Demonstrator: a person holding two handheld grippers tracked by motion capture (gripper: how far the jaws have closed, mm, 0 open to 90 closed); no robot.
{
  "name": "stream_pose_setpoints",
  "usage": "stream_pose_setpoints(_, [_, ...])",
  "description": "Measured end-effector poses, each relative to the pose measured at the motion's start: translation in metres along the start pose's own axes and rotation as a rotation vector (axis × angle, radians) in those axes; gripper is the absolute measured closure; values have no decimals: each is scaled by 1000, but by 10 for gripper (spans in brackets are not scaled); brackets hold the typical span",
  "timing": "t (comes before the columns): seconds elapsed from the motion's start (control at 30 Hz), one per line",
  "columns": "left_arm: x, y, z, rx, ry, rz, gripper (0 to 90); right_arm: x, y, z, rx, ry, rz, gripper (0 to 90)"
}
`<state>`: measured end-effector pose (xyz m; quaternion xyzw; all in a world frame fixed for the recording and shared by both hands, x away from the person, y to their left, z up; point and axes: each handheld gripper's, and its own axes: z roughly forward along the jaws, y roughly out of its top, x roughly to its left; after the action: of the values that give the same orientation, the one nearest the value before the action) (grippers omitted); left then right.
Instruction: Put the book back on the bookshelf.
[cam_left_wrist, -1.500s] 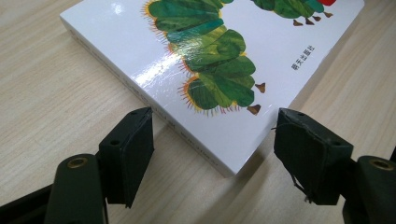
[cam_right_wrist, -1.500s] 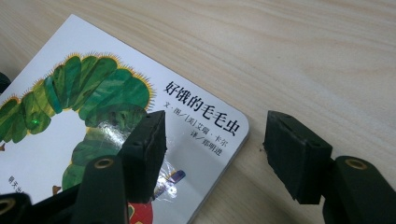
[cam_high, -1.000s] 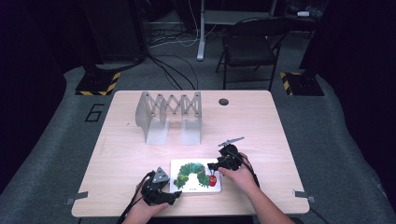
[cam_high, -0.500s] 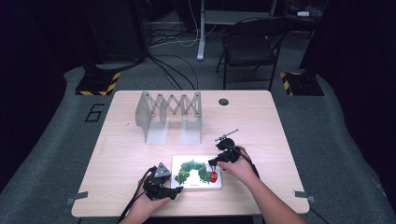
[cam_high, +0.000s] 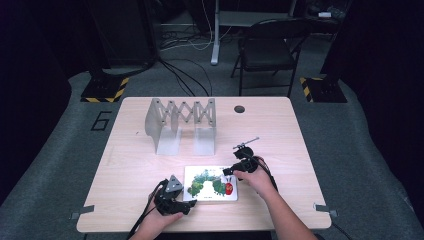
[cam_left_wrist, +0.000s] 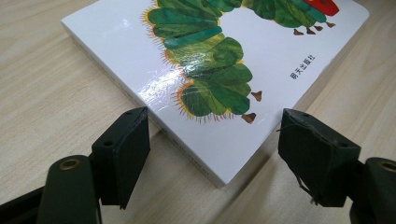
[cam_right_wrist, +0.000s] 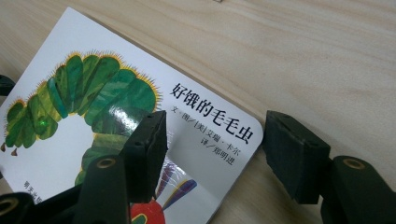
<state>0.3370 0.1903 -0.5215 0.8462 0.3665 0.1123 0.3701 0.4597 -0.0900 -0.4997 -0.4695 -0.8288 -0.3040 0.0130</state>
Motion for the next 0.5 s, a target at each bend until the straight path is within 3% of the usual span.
stream_pose_setpoints(0.5, [-8,-2,2,13,48,65,225,5,-3,1,-19,-43,-33,407])
